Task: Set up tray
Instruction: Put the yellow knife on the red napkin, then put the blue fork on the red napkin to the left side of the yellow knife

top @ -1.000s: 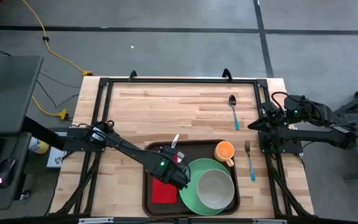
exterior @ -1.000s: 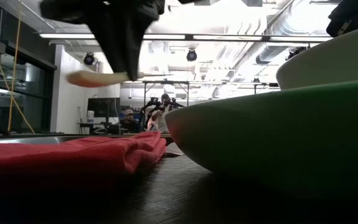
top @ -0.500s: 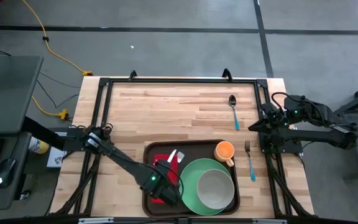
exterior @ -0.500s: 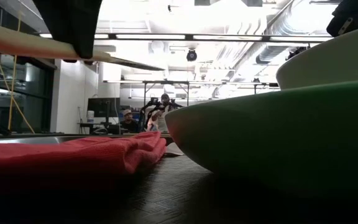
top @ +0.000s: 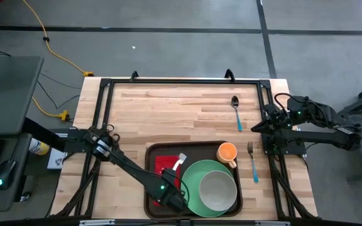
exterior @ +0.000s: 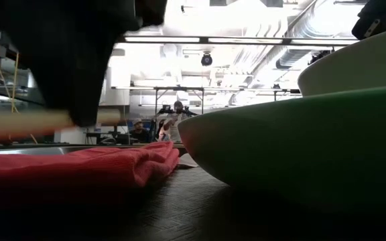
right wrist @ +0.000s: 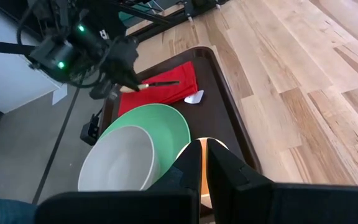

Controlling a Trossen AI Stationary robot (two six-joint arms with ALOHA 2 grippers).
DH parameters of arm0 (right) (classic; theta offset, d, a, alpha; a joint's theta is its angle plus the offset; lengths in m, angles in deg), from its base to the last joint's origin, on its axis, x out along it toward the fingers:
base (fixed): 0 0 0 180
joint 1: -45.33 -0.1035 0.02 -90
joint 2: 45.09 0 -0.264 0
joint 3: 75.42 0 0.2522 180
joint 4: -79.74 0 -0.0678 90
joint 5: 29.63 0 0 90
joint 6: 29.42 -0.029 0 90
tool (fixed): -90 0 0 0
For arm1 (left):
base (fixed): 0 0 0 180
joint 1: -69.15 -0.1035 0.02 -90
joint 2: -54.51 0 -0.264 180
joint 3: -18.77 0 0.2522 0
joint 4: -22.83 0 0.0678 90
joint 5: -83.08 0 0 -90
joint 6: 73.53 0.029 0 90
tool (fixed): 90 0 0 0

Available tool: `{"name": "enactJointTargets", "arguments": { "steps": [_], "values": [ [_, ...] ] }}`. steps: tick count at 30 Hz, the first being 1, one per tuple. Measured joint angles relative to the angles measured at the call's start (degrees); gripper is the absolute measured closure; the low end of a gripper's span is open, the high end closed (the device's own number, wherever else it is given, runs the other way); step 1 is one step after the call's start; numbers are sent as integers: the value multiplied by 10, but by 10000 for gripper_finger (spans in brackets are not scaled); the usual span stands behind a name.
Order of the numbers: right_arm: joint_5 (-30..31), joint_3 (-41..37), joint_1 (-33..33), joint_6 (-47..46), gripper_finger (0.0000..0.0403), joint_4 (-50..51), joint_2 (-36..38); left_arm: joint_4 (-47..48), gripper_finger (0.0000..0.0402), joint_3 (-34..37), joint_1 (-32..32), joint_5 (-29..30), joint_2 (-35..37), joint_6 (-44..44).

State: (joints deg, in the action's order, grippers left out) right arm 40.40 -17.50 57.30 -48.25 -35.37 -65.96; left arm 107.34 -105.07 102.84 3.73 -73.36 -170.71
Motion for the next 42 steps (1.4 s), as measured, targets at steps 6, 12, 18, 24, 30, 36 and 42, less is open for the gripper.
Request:
{"name": "enactJointTargets", "arguments": {
  "steps": [6,12,18,24,30,36,42],
  "values": [
    [-1,0,0,0,402,-2,0,58,360,1,-12,-11,-15,0],
    [-1,0,0,-4,402,-2,0,22,360,0,-18,-13,-23,3],
    [-1,0,0,-2,402,-2,0,18,360,0,-19,-15,-28,3],
    [-1,0,0,-1,402,-1,0,13,344,0,-18,-12,-28,9],
    [-1,0,0,4,402,-1,0,-10,263,0,-18,-11,-28,11],
    [-1,0,0,9,402,-1,0,-19,247,0,-18,-11,-28,14],
    [-1,0,0,11,402,-1,0,-11,261,0,-18,7,-28,14]
  ]
}}
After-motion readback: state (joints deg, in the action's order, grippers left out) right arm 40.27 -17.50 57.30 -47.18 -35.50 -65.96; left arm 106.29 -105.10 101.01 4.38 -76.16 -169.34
